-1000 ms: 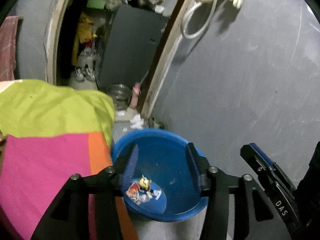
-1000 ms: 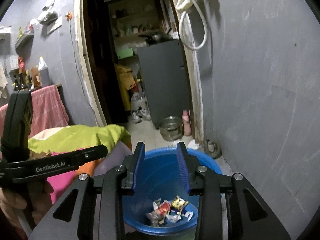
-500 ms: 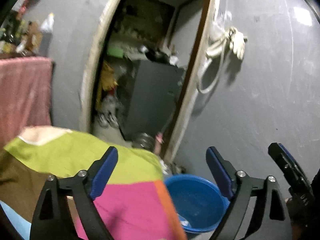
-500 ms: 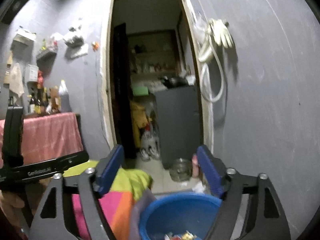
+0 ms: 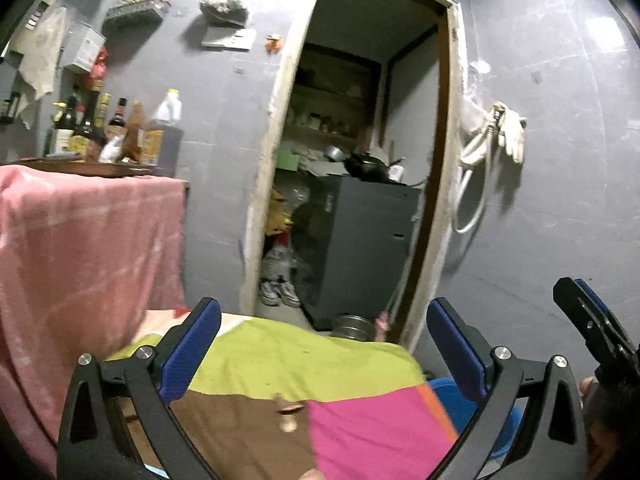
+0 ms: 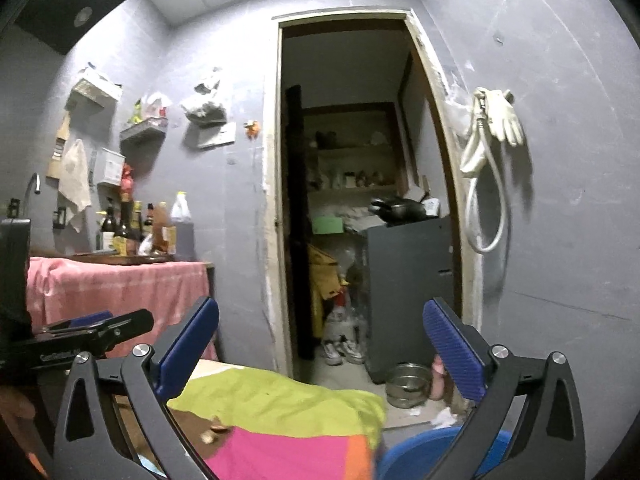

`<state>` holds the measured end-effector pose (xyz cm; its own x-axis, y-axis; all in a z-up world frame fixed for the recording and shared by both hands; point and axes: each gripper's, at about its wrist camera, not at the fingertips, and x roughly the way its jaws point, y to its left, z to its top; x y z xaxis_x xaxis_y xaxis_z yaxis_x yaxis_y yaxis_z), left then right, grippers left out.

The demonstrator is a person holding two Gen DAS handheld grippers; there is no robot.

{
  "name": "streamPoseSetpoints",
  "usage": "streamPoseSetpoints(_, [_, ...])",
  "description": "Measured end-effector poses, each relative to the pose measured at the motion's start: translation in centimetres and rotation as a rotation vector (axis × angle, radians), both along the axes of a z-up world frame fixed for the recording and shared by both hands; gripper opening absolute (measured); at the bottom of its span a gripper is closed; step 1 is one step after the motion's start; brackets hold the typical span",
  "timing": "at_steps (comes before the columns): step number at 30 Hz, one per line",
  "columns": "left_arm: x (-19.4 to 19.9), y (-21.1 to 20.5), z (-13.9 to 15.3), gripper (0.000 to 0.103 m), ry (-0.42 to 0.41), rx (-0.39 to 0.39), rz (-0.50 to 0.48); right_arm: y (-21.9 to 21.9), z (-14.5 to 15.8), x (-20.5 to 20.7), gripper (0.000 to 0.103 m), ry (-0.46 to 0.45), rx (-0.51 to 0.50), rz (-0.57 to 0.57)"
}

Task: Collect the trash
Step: 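Move both open tools back over the remaining scraps on the blanket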

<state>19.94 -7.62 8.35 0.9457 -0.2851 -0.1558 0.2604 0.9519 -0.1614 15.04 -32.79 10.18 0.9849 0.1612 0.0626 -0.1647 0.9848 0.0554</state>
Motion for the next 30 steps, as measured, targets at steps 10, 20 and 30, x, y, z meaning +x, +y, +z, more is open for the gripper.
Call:
streamPoseSetpoints(10, [1.8,5.4,-3.5,0.101,0.135,0.057,0.064,4.4,-2.4,3.8,0.103,0.119,-0.050,0.119])
streamPoseSetpoints(20, [5.7,7.7,-8.3,0.100,0.338,0.053,0.088,6.2,-6.9,9.9,0.084,0.405,-0.092,0.209])
streamPoseSetpoints(30, [8.5,8.1,-11.3,0.100,0.476,0.085,0.151,10.2,-11.5,15.1,0.060,0.675,-0.199,0.342])
